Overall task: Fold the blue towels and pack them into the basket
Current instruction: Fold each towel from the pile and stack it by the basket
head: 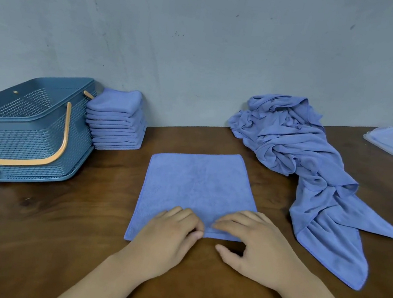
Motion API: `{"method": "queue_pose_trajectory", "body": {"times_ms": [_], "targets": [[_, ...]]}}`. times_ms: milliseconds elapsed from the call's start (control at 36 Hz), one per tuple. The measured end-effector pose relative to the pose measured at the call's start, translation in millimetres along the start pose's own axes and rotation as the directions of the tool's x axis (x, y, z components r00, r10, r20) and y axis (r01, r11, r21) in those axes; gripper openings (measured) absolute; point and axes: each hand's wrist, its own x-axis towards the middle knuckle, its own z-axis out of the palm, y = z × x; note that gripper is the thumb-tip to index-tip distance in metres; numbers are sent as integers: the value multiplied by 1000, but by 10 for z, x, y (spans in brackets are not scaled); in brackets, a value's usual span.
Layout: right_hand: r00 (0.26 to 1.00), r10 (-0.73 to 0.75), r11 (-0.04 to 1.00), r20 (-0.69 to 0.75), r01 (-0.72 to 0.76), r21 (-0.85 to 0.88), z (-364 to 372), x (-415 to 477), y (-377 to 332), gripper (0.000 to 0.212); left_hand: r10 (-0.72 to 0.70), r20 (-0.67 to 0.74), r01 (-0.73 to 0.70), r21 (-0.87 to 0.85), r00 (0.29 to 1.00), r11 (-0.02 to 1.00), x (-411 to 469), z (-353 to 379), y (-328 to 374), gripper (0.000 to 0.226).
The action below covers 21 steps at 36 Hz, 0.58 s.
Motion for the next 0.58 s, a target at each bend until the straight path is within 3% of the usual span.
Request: {"method": "queue_pose_trajectory", "body": {"times_ms": [139, 222, 333, 472, 583], "targets": [[998, 37, 998, -57, -40, -53, 37, 18, 12, 15, -3, -50, 5, 51, 999, 999, 7, 75, 58, 21], [998, 35, 998, -42, -37, -41, 46, 18, 16, 14, 33, -136, -13, 150, 990, 989, 62, 167, 139, 33], [999, 37, 999, -12, -37, -4, 4, -16, 55, 19, 45, -179, -3, 225, 983, 974, 145, 203, 126, 29], [987, 162, 984, 17, -163, 72, -127, -204, 227, 26, -24, -162, 45, 129, 986, 991, -181, 14, -223, 22], [953, 304, 935, -2, -298, 192, -233, -359, 339, 26, -184, -130, 186, 3, 974, 983, -521, -139, -517, 28]]}}
